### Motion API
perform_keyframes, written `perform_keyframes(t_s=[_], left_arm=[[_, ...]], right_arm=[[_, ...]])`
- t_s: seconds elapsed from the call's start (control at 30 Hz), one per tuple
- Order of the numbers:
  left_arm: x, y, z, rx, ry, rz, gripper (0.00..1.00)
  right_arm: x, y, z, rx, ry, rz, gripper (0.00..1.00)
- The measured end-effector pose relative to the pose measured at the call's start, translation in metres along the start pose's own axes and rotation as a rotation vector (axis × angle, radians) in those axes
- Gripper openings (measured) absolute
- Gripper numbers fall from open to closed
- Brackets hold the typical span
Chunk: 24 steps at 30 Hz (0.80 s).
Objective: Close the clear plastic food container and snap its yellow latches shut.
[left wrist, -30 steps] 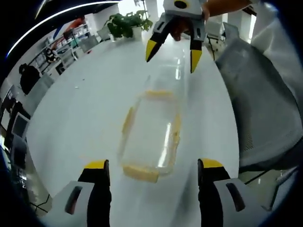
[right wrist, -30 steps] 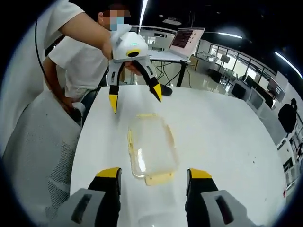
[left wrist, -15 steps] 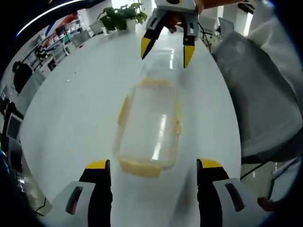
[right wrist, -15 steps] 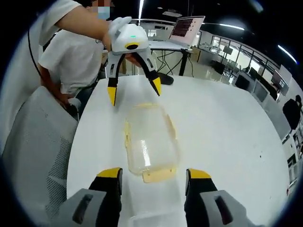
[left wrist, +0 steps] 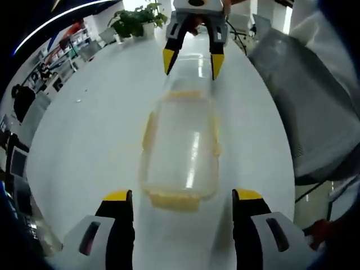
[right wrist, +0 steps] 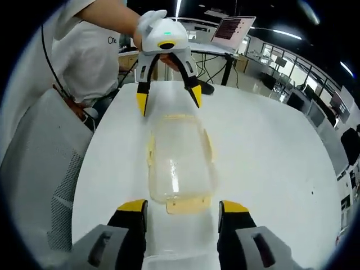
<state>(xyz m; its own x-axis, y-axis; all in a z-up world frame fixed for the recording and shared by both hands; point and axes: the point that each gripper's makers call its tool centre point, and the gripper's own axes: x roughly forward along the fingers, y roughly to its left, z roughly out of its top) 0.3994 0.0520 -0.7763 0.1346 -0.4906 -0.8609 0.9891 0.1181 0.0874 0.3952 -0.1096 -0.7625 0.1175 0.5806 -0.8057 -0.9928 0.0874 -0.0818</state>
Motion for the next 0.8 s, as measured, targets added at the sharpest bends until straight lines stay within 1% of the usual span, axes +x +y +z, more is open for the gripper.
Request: perform_keyframes(t_s=[0.07,0.13,0.2,0.27,0.33,0.37,0.47,0.53,0.73,0.8], left_arm=[[0.001,0.0,0.0,0.011,0.001,-0.006,0.7],[0.003,0.0,0.0,0.015,0.004,-0.012,0.7],[0.006,0.0,-0.001,0.018,0.009,-0.023,0.69],[0.009,0.001,-0.003,0.023,0.02,-0.025,0.68],[0.01,0.004,-0.004,0.013,0.02,-0.018,0.68],[0.01,0.004,-0.002,-0.003,0.006,-0.019,0.68],[0.011,0.005,-0.002,0.011,0.012,-0.019,0.67],[0.012,0.005,-0.004,0.02,0.019,-0.027,0.66],[0.014,0.003,-0.007,0.036,0.027,-0.051,0.63],[0.015,0.002,-0.008,0.035,0.029,-0.055,0.62]], right_arm=[[0.001,0.001,0.0,-0.005,0.006,0.006,0.49],[0.003,0.0,-0.002,0.003,0.015,0.01,0.53],[0.005,-0.001,-0.004,0.007,0.024,0.015,0.54],[0.007,-0.001,-0.005,0.018,0.03,0.021,0.52],[0.008,-0.002,-0.006,0.02,0.033,0.026,0.48],[0.009,-0.002,-0.006,0.021,0.034,0.027,0.47],[0.013,-0.004,-0.006,0.028,0.037,0.031,0.48],[0.015,-0.003,-0.007,0.02,0.045,0.041,0.45],[0.023,-0.003,-0.01,-0.015,0.076,0.064,0.43],[0.025,-0.003,-0.012,-0.01,0.087,0.073,0.42]])
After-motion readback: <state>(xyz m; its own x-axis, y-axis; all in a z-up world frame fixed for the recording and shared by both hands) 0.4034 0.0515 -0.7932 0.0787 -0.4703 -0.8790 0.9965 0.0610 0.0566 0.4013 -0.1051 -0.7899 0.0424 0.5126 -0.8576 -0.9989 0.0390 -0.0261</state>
